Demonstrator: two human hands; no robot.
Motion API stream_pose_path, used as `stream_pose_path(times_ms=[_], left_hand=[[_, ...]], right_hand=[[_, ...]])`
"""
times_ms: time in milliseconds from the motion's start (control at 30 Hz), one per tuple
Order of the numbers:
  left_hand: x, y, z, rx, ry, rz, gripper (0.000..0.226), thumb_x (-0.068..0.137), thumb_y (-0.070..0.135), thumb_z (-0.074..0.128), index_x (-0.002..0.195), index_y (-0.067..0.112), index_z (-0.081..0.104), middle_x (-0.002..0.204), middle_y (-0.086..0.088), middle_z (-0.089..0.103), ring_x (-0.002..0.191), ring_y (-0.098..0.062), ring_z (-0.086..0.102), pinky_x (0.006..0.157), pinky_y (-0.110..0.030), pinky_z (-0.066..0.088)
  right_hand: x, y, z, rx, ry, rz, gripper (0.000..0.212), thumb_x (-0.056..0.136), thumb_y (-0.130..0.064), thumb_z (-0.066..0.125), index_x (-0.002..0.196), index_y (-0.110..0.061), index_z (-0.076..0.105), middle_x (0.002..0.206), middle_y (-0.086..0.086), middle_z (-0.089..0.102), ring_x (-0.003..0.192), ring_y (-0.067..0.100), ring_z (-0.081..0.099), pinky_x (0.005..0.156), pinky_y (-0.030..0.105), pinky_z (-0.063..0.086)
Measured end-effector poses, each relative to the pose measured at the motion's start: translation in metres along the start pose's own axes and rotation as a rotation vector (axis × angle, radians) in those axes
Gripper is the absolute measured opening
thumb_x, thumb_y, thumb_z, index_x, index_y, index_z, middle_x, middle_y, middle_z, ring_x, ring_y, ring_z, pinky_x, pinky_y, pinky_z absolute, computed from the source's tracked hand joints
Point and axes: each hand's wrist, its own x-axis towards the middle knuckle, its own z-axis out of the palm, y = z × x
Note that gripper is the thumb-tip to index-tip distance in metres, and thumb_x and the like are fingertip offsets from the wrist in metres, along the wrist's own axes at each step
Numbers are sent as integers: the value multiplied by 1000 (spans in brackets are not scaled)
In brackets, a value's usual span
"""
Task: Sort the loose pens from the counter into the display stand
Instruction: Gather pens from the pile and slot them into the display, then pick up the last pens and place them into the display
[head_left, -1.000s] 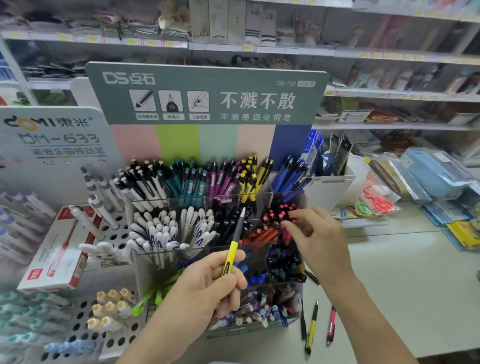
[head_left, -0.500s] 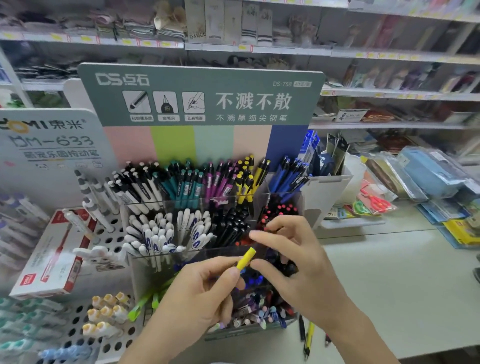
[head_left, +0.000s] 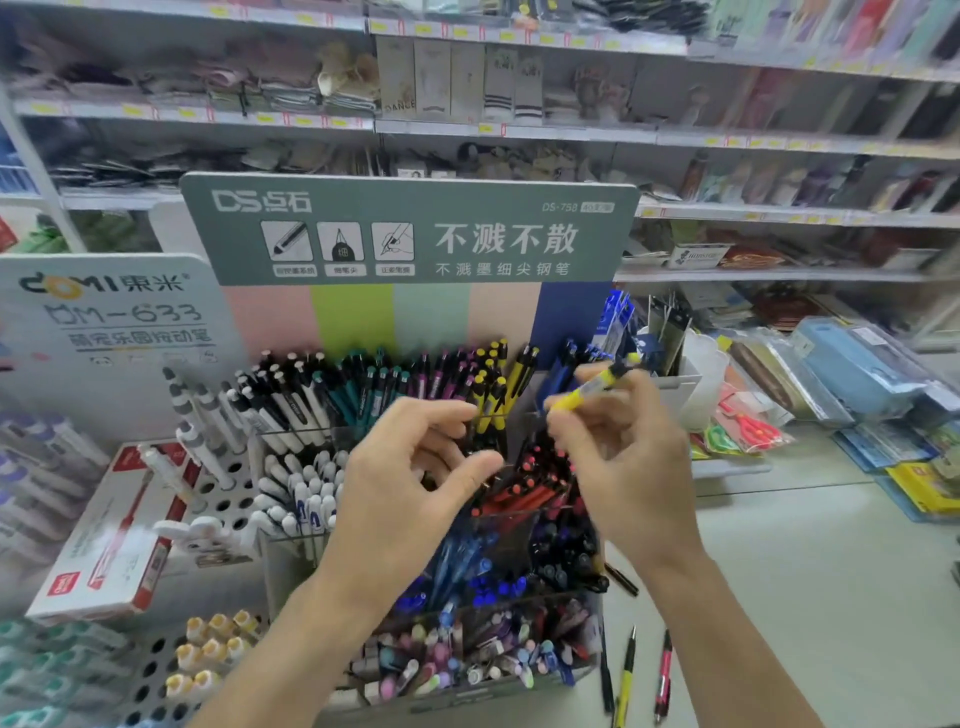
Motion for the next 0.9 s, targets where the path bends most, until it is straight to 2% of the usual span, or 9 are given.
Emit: stream_pose_path(times_ms=[67,167,233,333,467,533,667,733,900], left_hand=[[17,-8,7,195,51,88,33,82,13,81,111,19,67,100,7,59,77,-14,62,71,-24,52],[39,-18,21,374,46,157,42,81,13,79,120,17,64,113,6,52,77,-8,55,76,-22,48],[45,-22,28,413,29,157,48,81,16,78,126,17,61,120,5,52,90,-13,58,81,-24,47],[50,-28,33,428,55,140,44,82,17,78,123,18,64,120,5,56,97,-16,61,81,-22,44],[54,-37,36,427,60,178,35,80,15,80,114,15,71,113,3,59,91,-14,60,80,-22,44],[55,-37,35,393,77,161,35,80,17,80,114,16,70,112,5,57,80,-9,58,78,-25,47],[36,-19,35,194,149,234,19,84,11,78,101,12,70,103,3,55,61,-12,58,63,-21,49],[17,-5,44,71,73,277,9,86,9,76,90,11,68,90,2,61,61,-15,58,58,-23,48],[-31,6,96,-105,-329,64,8,88,15,75,88,20,69,76,7,66,66,-19,61,61,-30,52]], right_hand=[[22,0,0,-24,46,-18,31,91,-12,74,102,-34,55,85,-16,74,82,5,72,79,24,57],[43,7,12,-193,-147,-27,8,99,-20,64,99,-26,59,84,-9,73,80,2,68,75,19,51],[45,12,20,-288,-196,-43,9,101,-26,62,97,-19,67,83,-7,71,77,6,65,72,21,48],[45,16,25,-238,-107,-73,13,95,-17,70,107,-16,68,88,-7,69,80,4,64,73,14,49],[44,29,24,-325,-187,-193,15,89,-11,74,103,-15,75,91,-4,69,77,6,63,76,26,53],[40,29,17,-302,-176,-203,15,88,-8,76,102,-14,76,90,-5,70,77,6,64,75,24,53],[15,28,-24,-174,51,-137,15,87,-3,77,97,-14,75,85,-9,72,75,9,67,70,16,53],[-5,38,-54,-164,139,-50,14,86,-4,77,91,-16,75,81,-11,73,73,11,68,70,15,53],[-62,96,-121,-200,141,344,18,87,-7,76,85,-25,75,76,-13,73,72,9,68,68,16,53]])
